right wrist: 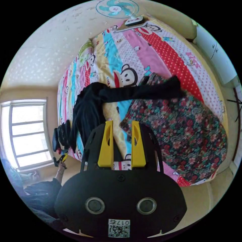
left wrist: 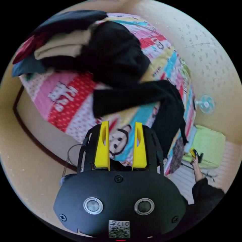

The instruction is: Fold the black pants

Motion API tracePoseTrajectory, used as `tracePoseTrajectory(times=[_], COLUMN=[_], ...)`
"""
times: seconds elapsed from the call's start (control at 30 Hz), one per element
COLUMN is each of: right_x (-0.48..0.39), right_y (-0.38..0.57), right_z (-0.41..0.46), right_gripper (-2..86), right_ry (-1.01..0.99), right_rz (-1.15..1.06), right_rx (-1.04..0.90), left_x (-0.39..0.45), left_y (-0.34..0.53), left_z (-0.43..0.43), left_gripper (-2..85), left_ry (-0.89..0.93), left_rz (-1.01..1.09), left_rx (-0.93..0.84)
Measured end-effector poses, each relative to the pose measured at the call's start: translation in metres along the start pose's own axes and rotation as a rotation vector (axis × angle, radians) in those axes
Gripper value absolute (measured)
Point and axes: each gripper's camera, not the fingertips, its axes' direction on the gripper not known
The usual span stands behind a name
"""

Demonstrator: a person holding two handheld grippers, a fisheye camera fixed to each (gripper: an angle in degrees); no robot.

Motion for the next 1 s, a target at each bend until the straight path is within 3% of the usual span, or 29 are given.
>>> tracePoseTrajectory(times=[0.17,0.3,0.4,0.5,0.63,0.7,0.83,0.9,1.0], right_x=[-0.019,-0.026,-0.039,-0.043,-0.021,0.002,0.026,0.026,0.014], right_y=[0.055,0.095,0.111,0.132,0.160,0.169,0.178,0.187,0.196], right_z=[0.123,0.177,0.156,0.108,0.064,0.062,0.063,0.056,0.040], right_gripper=[16.4,12.9,4.9,3.5,3.1,3.5,5.6,8.9,12.4], right_ry=[-0.027,0.077,0.134,0.224,0.252,0.219,0.143,0.078,0.033], right_rz=[-0.098,-0.085,-0.193,-0.265,-0.241,-0.126,0.107,0.203,0.238], right_rx=[-0.221,-0.322,-0.363,-0.352,-0.319,-0.334,-0.297,-0.203,-0.064], left_x=[0.052,0.044,0.036,0.014,-0.031,-0.064,-0.147,-0.164,-0.151], left_y=[0.031,0.030,0.038,0.041,0.091,0.107,0.096,0.075,0.033], left_z=[0.116,0.159,0.151,0.112,0.075,0.063,0.010,-0.002,0.004], left_gripper=[13.6,13.3,8.1,1.5,0.0,0.1,4.8,9.0,12.4], left_ry=[0.067,-0.010,-0.082,0.007,-0.249,-0.159,0.220,0.296,0.297], left_rz=[0.223,0.276,0.355,0.349,0.368,0.249,-0.110,-0.114,0.053], left_rx=[-0.230,-0.323,-0.316,-0.398,-0.519,-0.531,-0.266,-0.186,-0.188])
